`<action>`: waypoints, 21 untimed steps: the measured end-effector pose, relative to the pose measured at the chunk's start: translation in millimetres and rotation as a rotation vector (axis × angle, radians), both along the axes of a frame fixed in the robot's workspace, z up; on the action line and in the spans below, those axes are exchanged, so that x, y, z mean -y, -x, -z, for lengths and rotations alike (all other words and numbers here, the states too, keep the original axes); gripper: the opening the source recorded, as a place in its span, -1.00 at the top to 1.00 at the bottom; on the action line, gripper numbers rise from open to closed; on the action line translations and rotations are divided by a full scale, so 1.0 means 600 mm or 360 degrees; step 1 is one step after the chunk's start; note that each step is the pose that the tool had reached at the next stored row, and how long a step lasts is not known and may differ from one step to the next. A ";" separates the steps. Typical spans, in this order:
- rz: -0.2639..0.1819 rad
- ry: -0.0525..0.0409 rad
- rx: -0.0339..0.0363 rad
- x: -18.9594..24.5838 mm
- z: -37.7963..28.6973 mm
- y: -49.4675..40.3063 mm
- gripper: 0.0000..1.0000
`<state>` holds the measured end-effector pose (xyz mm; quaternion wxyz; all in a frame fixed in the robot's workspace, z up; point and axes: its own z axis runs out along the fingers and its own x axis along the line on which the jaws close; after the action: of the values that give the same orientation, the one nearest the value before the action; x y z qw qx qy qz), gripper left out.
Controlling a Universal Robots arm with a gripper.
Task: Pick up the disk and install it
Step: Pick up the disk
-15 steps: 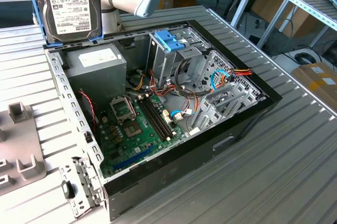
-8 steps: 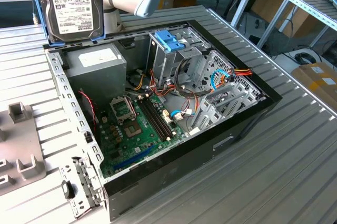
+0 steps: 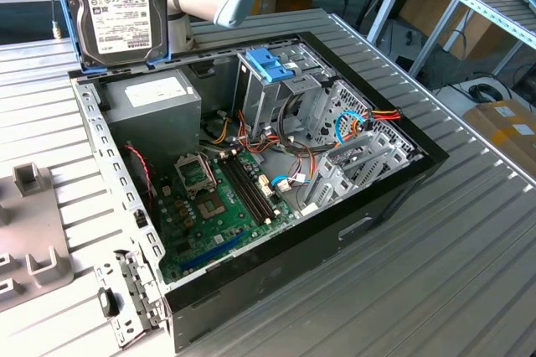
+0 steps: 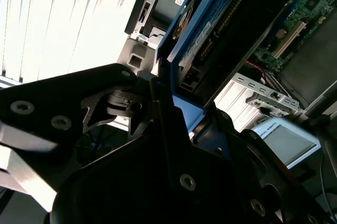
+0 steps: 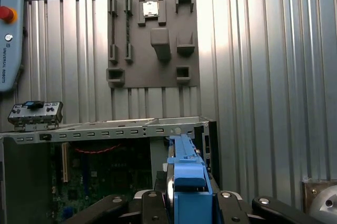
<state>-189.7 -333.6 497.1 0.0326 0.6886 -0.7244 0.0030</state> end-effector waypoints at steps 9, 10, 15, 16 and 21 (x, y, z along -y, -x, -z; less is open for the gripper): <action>0.0000 0.0002 0.0000 0.0000 0.000 -0.010 0.26; 0.0000 0.0002 0.0000 0.0000 0.000 -0.011 0.26; 0.0000 0.0002 0.0000 0.0004 0.000 -0.013 0.26; 0.0000 0.0002 0.0000 0.0008 0.000 -0.013 0.26; 0.0000 0.0003 0.0000 0.0062 0.000 -0.012 0.26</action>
<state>-182.2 -337.3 497.0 0.0331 0.6886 -0.7244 0.0037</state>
